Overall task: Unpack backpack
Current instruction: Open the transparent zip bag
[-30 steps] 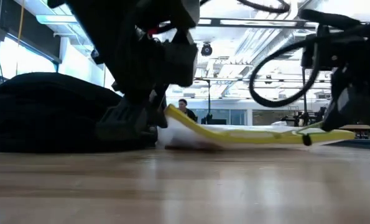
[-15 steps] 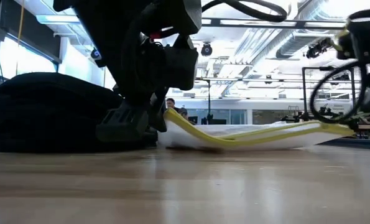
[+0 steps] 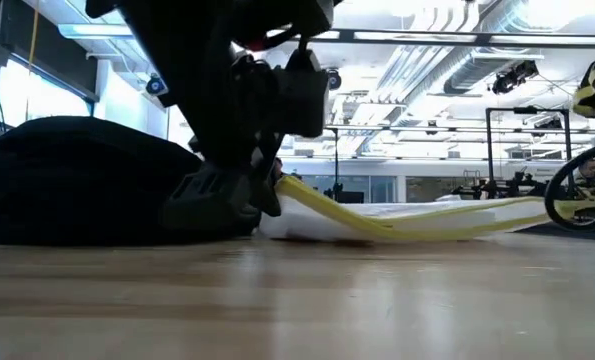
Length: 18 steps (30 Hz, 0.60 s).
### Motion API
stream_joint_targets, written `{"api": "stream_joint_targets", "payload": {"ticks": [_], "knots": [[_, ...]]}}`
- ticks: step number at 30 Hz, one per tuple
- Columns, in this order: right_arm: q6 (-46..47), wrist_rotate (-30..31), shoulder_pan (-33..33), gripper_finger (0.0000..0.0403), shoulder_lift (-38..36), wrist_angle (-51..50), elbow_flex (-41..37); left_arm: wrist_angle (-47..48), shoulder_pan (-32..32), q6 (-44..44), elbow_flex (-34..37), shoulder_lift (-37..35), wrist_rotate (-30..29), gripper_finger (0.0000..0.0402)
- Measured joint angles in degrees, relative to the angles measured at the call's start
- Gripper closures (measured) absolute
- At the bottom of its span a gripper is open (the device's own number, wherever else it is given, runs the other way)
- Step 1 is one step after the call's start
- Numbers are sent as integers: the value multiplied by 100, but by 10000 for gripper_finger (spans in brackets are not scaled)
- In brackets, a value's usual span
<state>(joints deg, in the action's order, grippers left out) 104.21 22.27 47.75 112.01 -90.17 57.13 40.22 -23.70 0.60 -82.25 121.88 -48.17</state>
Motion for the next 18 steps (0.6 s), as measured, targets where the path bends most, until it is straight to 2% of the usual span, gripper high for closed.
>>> {"api": "stream_joint_targets", "payload": {"ticks": [5, 10, 13, 18], "knots": [[-16, 298, 0, 382, 0, -2, 188, -11, -91, 9, -184, -12, -34, 359], [-255, 463, 32, 330, 0, 4, 486, -11, -182, 5, -231, -14, -180, 314], [-294, 1028, 117, 299, 0, 12, 747, -9, -236, -38, -231, -19, -488, 292], [-886, 2418, 259, 268, -2, 600, 1131, -6, -299, -43, -233, -23, -980, 272]]}}
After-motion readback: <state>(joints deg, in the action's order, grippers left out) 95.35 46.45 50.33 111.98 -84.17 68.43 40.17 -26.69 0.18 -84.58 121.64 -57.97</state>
